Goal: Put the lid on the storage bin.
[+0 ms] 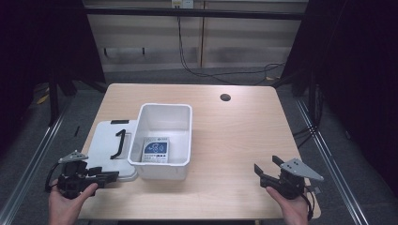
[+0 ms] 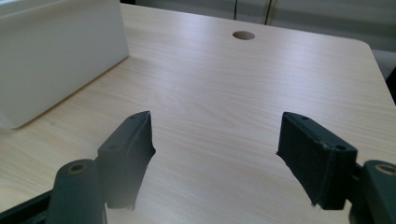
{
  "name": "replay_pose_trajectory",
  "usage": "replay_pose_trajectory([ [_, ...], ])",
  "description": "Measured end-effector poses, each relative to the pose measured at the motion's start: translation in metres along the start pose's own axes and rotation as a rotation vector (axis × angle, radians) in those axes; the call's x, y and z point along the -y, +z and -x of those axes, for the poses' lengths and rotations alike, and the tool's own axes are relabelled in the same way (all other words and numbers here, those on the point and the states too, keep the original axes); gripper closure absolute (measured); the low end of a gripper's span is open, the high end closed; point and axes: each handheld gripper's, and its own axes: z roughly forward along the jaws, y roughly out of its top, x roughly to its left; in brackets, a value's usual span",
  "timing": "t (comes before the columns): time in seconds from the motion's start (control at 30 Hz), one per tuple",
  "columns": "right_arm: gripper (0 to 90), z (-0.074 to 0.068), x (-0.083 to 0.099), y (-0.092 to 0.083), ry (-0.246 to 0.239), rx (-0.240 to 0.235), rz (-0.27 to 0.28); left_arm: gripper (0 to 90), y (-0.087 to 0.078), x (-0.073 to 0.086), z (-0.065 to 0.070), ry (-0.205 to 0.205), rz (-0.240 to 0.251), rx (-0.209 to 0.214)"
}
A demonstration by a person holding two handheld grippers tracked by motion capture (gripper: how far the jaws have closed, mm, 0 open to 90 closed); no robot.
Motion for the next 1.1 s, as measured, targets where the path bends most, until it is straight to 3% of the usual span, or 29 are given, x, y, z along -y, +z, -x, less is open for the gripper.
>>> replay_pose_trajectory([
  [0.1, 25.7, -0.002, -0.001, 0.0, -0.01, -0.011, 0.003, 30.0, 0.0, 0.0, 0.0, -0.002, 0.0, -0.001],
  [0.13, 25.1, -0.004, -0.001, 0.001, 0.0, -0.036, 0.004, 30.0, 0.001, 0.0, 0.001, -0.001, -0.009, -0.003],
  [0.33, 24.7, -0.004, -0.001, -0.001, 0.011, -0.047, -0.001, 32.9, 0.002, -0.002, 0.0, -0.005, -0.017, -0.007],
  [0.53, 24.9, -0.005, -0.002, 0.0, 0.036, -0.067, -0.043, 36.4, 0.003, -0.01, -0.003, -0.018, -0.037, -0.009],
  [0.57, 25.0, -0.005, -0.002, 0.0, 0.037, -0.07, -0.044, 37.9, 0.001, -0.011, -0.002, -0.017, -0.034, 0.004],
  [0.6, 24.9, -0.006, -0.002, 0.0, 0.038, -0.07, -0.05, 45.8, -0.006, -0.012, 0.002, -0.006, -0.013, 0.035],
  [0.63, 24.9, -0.006, -0.002, 0.0, 0.038, -0.07, -0.05, 45.0, -0.006, -0.012, 0.002, -0.006, -0.013, 0.035],
  [0.7, 24.8, -0.006, -0.002, 0.0, 0.023, -0.071, -0.066, 45.3, -0.011, -0.014, 0.007, 0.028, -0.006, -0.014],
  [0.73, 24.6, -0.007, -0.002, 0.002, 0.021, -0.076, -0.073, 46.7, -0.012, -0.016, 0.008, 0.022, -0.008, -0.021],
  [0.87, 24.6, -0.008, -0.002, 0.001, 0.009, -0.081, -0.075, 43.5, -0.011, -0.022, 0.007, -0.008, -0.021, 0.013],
  [0.93, 24.9, -0.008, -0.002, 0.001, 0.007, -0.094, -0.076, 39.7, -0.011, -0.027, 0.007, 0.005, -0.047, 0.032],
  [1.1, 24.9, -0.012, -0.003, 0.002, -0.024, -0.118, -0.074, 38.9, -0.016, -0.038, 0.005, 0.002, -0.058, 0.027],
])
